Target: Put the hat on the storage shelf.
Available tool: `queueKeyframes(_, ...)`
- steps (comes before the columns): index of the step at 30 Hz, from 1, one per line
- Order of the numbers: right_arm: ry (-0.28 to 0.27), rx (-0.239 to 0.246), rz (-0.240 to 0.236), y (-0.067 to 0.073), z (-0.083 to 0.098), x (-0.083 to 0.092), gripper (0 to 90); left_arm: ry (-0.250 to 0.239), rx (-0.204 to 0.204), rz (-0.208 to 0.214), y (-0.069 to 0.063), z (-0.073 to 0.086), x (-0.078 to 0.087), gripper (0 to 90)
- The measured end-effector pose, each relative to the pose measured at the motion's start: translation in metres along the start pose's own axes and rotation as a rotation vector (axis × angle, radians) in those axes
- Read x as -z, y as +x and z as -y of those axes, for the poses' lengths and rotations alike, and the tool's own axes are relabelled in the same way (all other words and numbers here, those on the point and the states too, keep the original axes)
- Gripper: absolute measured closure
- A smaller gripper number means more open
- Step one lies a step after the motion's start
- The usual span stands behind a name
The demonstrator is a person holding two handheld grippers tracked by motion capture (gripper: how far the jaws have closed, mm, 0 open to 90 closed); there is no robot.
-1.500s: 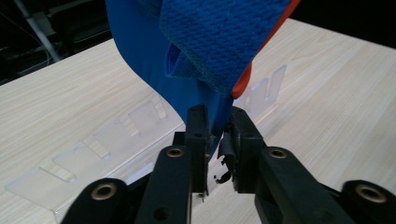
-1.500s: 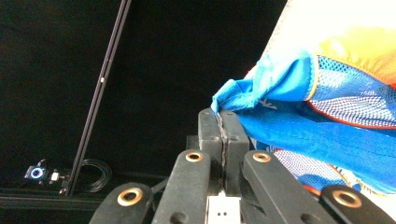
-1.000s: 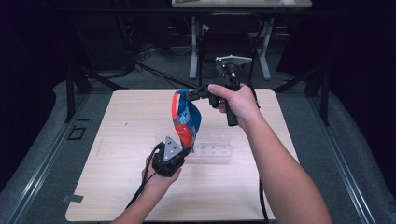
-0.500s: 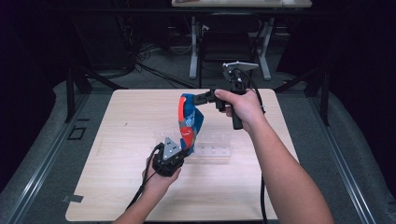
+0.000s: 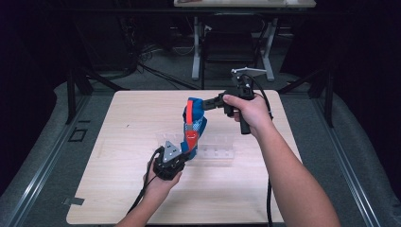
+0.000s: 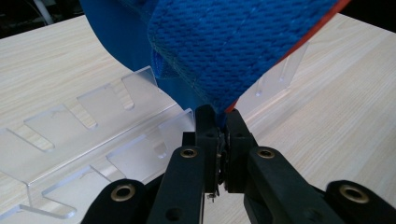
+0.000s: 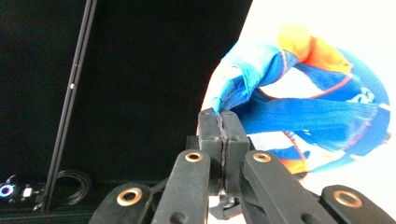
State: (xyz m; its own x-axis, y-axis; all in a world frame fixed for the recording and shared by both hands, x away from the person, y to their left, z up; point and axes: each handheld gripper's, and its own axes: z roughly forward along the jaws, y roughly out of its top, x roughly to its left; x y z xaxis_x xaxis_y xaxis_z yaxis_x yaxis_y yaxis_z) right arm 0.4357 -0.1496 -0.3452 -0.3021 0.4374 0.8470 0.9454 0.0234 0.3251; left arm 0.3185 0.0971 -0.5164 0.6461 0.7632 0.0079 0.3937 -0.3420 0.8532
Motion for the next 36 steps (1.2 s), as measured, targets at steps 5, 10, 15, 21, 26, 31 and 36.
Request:
queueKeyframes(5,-0.013,-0.01,0.028,-0.007,0.002,0.008,89.2,0.0,0.002,0.003,0.0,0.0,0.0,87.7)
queueKeyframes(10,-0.033,-0.013,0.048,-0.011,0.004,0.016,86.5,0.005,0.009,0.005,0.001,0.0,0.0,87.7)
queueKeyframes(15,-0.044,-0.009,0.061,-0.012,0.004,0.027,85.6,0.008,0.019,0.009,0.002,-0.001,0.001,87.8)
queueKeyframes(21,-0.059,-0.01,0.07,-0.014,0.006,0.036,85.6,0.01,0.035,0.011,0.005,-0.001,0.001,87.4)
queueKeyframes(26,-0.057,-0.009,0.078,-0.016,0.01,0.037,85.2,0.003,0.035,-0.003,0.005,0.0,0.003,78.6)
queueKeyframes(31,-0.054,-0.001,0.091,-0.018,0.013,0.041,84.9,-0.012,0.066,0.0,0.008,0.006,0.009,65.7)
queueKeyframes(36,-0.063,0.014,0.114,-0.017,0.017,0.045,84.7,-0.021,0.074,0.012,0.011,0.013,0.018,54.8)
